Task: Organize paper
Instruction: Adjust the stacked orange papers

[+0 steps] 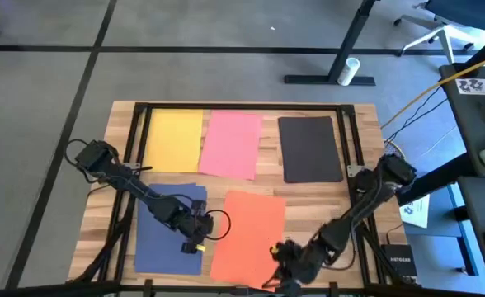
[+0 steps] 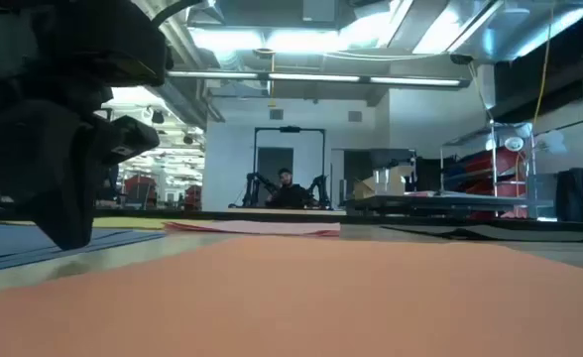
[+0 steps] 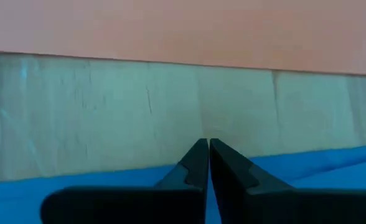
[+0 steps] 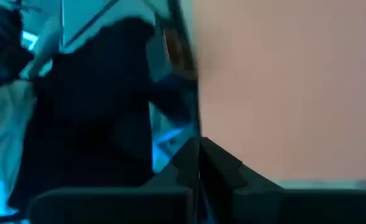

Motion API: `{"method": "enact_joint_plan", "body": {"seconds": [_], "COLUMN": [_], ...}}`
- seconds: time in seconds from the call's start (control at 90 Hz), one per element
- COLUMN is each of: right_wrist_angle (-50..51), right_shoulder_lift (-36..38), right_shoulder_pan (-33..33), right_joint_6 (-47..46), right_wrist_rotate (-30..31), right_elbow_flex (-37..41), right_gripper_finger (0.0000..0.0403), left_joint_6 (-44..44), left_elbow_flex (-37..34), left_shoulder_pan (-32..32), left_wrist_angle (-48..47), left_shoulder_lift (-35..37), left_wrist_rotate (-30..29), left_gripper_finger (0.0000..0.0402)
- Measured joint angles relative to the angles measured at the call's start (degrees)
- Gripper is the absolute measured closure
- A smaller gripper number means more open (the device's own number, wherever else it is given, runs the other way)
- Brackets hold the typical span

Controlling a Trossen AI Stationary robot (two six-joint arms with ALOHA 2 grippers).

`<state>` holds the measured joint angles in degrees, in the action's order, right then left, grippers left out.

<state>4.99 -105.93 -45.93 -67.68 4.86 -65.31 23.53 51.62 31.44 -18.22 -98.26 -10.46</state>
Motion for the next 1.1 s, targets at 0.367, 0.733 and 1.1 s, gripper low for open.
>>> {"method": "enact_joint_plan", "body": {"seconds": [0.367,0.733,1.1], "right_wrist_angle": [13.43,19.86,21.07], "right_shoulder_lift": [-11.92,-12.08,-11.8], "right_shoulder_pan": [1.9,3.63,4.46], "right_joint_6": [-1.09,-2.53,-2.36], "right_wrist_rotate": [-5.72,-5.98,-1.47], "right_elbow_flex": [-11.22,-11.09,-11.01], "right_gripper_finger": [0.0403,0.0403,0.0403], "left_joint_6": [0.66,2.16,3.19], "left_elbow_flex": [-0.02,-0.85,-1.27], "left_shoulder_pan": [-1.16,-0.28,-0.28], "left_wrist_angle": [0.68,0.83,1.27], "left_shoulder_lift": [0.0,-0.04,-0.04], "left_wrist_rotate": [-0.13,-0.11,-0.11], "left_gripper_finger": [0.0402,0.0402,0.0402]}}
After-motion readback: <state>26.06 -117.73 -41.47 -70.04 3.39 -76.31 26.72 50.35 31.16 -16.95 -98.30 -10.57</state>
